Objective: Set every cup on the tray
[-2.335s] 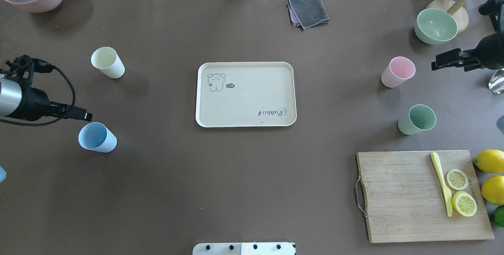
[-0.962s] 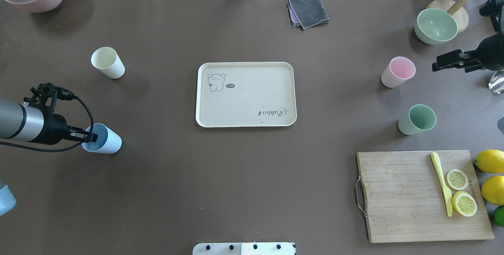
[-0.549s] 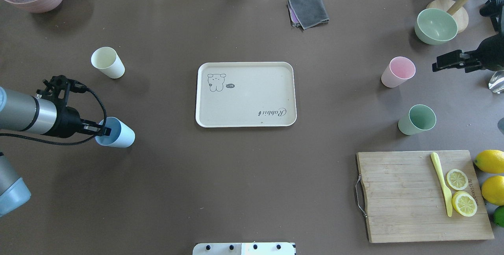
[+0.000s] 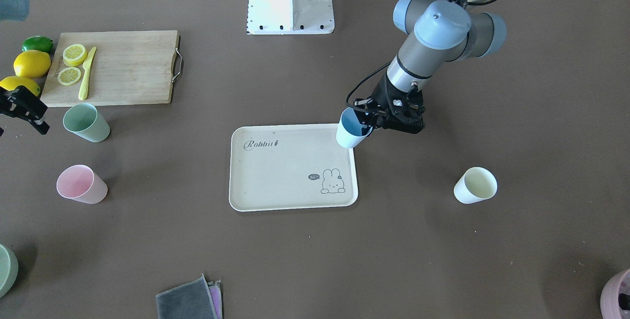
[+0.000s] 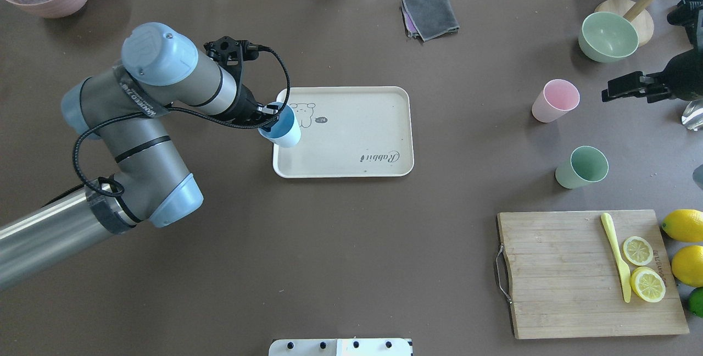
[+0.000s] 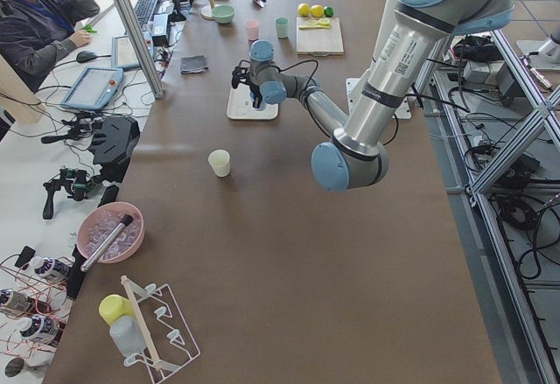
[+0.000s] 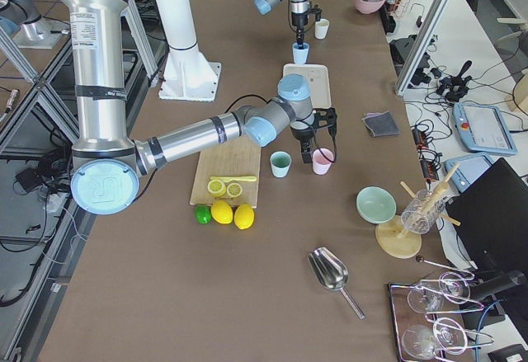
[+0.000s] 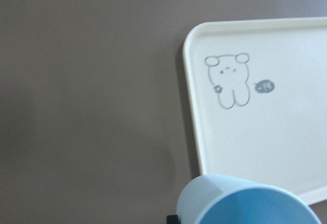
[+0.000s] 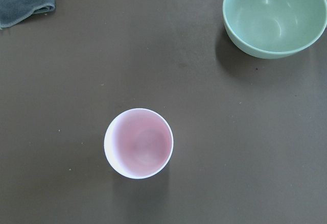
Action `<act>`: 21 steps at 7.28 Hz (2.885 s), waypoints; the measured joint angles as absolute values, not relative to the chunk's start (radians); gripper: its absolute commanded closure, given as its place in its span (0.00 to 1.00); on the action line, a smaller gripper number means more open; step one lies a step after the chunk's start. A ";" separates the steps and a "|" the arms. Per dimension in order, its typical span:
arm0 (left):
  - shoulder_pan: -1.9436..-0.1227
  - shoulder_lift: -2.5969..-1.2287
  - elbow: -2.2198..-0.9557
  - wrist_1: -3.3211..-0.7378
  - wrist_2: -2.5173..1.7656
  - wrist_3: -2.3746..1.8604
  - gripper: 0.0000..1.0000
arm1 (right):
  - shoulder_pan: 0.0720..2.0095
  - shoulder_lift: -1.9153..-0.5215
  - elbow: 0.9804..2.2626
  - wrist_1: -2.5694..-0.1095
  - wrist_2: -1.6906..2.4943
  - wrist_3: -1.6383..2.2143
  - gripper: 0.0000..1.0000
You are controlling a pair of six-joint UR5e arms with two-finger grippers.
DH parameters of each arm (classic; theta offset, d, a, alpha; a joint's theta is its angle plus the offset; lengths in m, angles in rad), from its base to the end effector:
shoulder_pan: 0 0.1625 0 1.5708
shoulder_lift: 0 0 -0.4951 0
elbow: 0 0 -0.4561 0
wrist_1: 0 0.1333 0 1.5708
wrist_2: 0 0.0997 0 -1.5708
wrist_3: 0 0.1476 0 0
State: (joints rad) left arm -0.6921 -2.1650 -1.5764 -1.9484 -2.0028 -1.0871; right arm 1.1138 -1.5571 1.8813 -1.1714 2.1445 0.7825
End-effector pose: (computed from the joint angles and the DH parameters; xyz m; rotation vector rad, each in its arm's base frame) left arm 0.5861 -0.5787 0.3076 0.2027 1.0182 0.0217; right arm -0.2152 -0.5582 0.5392 0.2537 -0.8534 0.0962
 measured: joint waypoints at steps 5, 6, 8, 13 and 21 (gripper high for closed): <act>-0.629 -2.205 -1.537 -1.940 -1.992 -1.091 0.01 | 1.106 -1.549 1.876 -1.172 2.143 0.789 0.00; -0.624 -2.202 -1.548 -1.940 -1.991 -1.087 0.01 | 1.105 -1.548 1.875 -1.172 2.143 0.790 0.00; -0.664 -2.190 -1.581 -1.934 -2.007 -1.068 0.02 | 1.104 -1.548 1.875 -1.172 2.143 0.792 0.00; -1.019 -2.058 -1.600 -1.786 -2.195 -0.601 0.01 | 1.098 -1.548 1.873 -1.171 2.143 0.790 0.00; -1.041 -2.031 -1.313 -1.995 -2.195 -0.427 0.05 | 1.091 -1.547 1.874 -1.170 2.143 0.792 0.00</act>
State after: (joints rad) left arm -1.0406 -2.0312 -1.3125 -1.9947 -2.1948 -0.4272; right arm 1.0912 -1.5468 1.8741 -1.1705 2.1430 0.7915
